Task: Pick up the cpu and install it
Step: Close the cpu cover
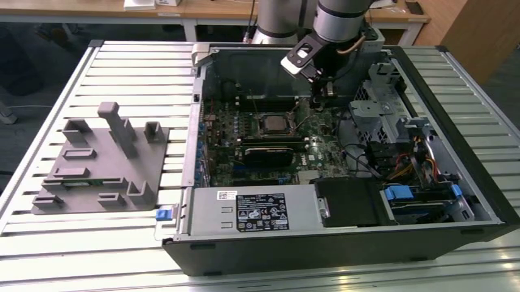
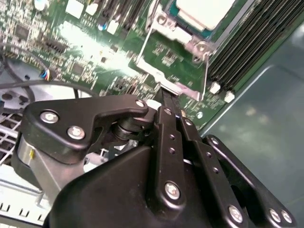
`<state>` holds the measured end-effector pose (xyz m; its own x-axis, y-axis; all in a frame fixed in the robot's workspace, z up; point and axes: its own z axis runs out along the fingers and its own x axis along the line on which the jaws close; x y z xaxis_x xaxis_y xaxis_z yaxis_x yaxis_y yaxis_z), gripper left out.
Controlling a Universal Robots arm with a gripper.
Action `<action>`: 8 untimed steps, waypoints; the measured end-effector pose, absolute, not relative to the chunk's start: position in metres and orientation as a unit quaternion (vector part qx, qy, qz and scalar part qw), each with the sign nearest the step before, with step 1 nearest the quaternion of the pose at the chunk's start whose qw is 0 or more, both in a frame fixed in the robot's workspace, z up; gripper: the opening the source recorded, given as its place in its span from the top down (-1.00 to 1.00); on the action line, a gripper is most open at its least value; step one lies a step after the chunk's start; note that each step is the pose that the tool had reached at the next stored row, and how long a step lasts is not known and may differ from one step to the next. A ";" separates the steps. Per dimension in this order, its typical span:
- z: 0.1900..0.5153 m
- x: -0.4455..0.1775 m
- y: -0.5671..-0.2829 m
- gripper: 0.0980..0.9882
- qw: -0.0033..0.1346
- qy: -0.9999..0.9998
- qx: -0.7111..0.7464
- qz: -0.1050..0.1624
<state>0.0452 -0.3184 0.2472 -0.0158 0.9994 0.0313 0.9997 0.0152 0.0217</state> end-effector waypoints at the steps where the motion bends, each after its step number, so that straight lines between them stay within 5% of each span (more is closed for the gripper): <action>1: 0.247 0.042 -0.318 0.98 0.004 -0.712 -0.701 -0.019; 8: 0.247 0.026 -0.317 0.98 0.004 -0.712 -0.701 -0.019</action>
<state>0.0257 -0.3174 0.2469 -0.0159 0.9994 0.0323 0.9997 0.0152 0.0216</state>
